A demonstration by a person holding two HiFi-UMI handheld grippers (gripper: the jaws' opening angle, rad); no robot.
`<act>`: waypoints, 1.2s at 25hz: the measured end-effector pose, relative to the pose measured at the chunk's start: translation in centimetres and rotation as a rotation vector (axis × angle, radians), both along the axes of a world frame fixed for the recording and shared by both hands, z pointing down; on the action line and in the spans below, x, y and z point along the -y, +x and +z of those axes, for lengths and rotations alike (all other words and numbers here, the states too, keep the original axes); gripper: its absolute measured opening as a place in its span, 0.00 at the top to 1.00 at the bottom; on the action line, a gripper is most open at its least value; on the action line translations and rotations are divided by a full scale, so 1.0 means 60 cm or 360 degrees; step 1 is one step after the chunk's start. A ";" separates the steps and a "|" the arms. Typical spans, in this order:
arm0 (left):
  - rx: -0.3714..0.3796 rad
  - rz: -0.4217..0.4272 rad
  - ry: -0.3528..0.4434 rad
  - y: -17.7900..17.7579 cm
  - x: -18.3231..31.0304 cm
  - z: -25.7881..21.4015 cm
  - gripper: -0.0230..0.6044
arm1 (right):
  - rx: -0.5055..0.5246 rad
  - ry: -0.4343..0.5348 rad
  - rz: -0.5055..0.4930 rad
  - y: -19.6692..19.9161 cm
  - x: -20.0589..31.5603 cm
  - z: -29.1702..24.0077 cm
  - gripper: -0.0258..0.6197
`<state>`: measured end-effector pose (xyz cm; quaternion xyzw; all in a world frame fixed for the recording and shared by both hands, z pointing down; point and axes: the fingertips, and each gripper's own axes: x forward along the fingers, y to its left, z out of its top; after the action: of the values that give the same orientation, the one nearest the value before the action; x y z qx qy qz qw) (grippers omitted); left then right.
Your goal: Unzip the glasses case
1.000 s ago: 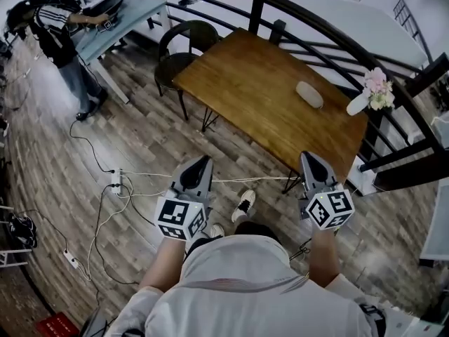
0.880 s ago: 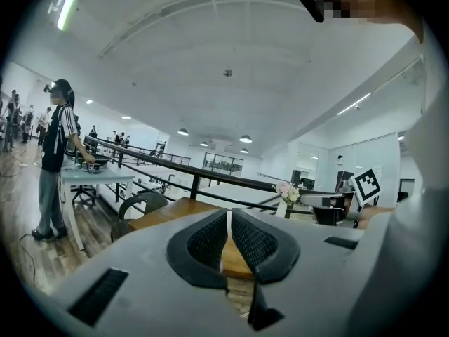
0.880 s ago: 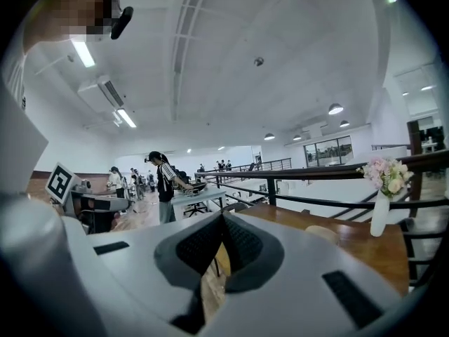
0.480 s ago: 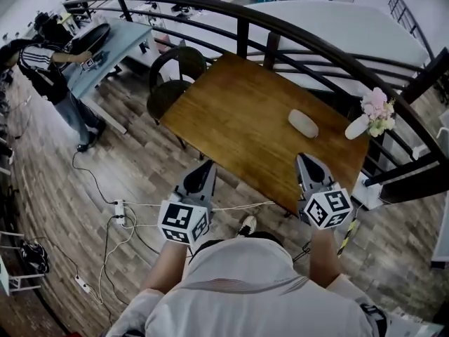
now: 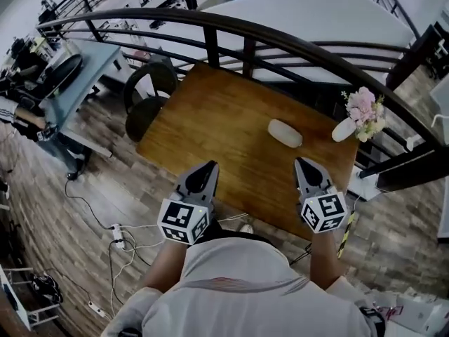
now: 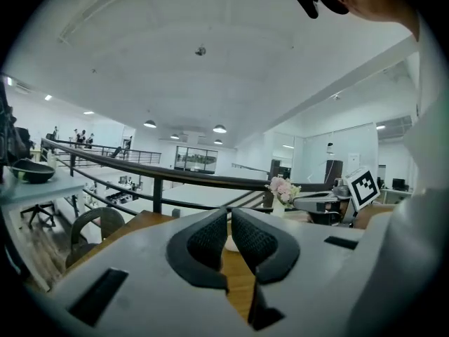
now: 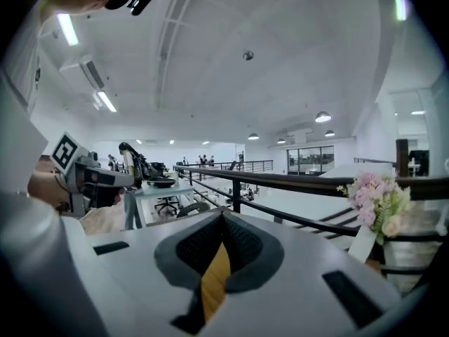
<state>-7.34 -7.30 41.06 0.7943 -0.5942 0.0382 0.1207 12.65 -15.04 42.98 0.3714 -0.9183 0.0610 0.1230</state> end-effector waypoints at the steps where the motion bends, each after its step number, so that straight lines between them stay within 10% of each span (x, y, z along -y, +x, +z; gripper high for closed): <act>1: -0.0003 0.0040 0.0002 0.002 0.021 0.001 0.92 | -0.0029 0.0027 0.0026 0.002 0.009 -0.003 0.88; 17: -0.0052 0.0754 -0.0028 -0.051 0.296 0.032 0.92 | -0.0082 -0.0003 0.0769 -0.025 0.127 -0.008 0.88; 30: -0.0059 0.0766 -0.0043 0.009 0.300 0.043 0.94 | -0.0106 -0.0137 0.0851 0.052 0.108 0.053 0.88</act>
<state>-6.82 -25.30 43.65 0.9119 -0.3850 0.0592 0.1295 15.76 -21.54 46.18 0.5970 -0.7795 0.1181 0.1483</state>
